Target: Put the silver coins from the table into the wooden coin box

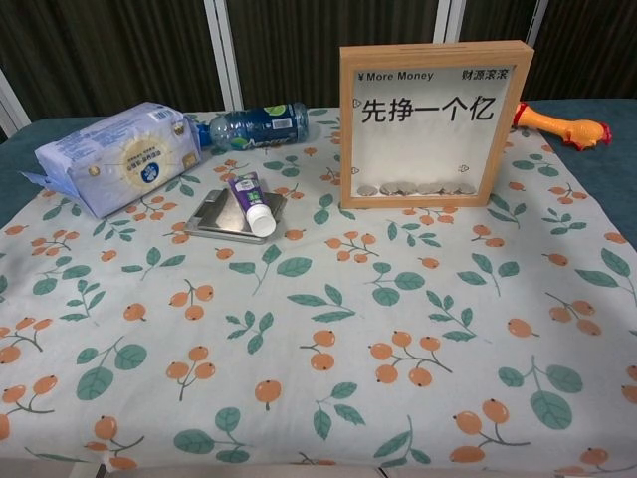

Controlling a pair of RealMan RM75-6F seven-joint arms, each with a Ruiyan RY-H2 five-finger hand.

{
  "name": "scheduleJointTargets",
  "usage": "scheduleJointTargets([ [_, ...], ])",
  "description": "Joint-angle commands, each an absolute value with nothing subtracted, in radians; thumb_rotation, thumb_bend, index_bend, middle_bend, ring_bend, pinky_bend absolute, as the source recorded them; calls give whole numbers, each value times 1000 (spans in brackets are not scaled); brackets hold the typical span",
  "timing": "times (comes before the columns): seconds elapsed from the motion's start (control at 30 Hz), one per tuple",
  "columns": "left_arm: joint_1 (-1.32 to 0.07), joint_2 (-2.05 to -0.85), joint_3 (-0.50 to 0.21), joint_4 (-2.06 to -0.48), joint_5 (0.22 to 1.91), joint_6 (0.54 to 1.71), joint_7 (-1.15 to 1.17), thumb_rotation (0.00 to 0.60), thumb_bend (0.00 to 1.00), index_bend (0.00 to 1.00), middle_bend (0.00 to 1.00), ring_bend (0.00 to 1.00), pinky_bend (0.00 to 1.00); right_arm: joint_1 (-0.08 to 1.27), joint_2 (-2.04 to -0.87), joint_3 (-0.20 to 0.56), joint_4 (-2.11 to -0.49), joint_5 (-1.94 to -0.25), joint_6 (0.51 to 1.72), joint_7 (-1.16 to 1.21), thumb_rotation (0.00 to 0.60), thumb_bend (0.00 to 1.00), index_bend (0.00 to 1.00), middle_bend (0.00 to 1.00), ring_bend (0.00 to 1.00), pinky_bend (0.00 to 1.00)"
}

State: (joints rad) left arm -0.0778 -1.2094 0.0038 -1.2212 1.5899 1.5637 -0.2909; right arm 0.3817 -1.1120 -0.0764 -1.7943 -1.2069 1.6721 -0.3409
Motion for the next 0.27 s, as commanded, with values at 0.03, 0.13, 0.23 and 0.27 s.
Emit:
scheduleJointTargets([
  [0.03, -74, -1205, -1, -1224, 1589, 1574, -269, 600, 361, 0, 0, 0, 0, 221, -1251, -156, -1693, -1307, 1760, -286, 600, 246, 0, 0, 0, 0],
  [0.13, -71, -1205, -4, -1226, 1589, 1582, -243, 600, 361, 0, 0, 0, 0, 195, -1294, -136, -1645, -1294, 1740, -285, 600, 246, 0, 0, 0, 0],
  [0.23, -71, -1203, -4, -1229, 1587, 1580, -237, 600, 360, 0, 0, 0, 0, 182, -1312, -106, -1623, -1272, 1707, -267, 600, 246, 0, 0, 0, 0],
  [0.27, -71, -1203, -5, -1229, 1586, 1578, -236, 600, 360, 0, 0, 0, 0, 180, -1315, -99, -1617, -1268, 1697, -265, 600, 246, 0, 0, 0, 0],
])
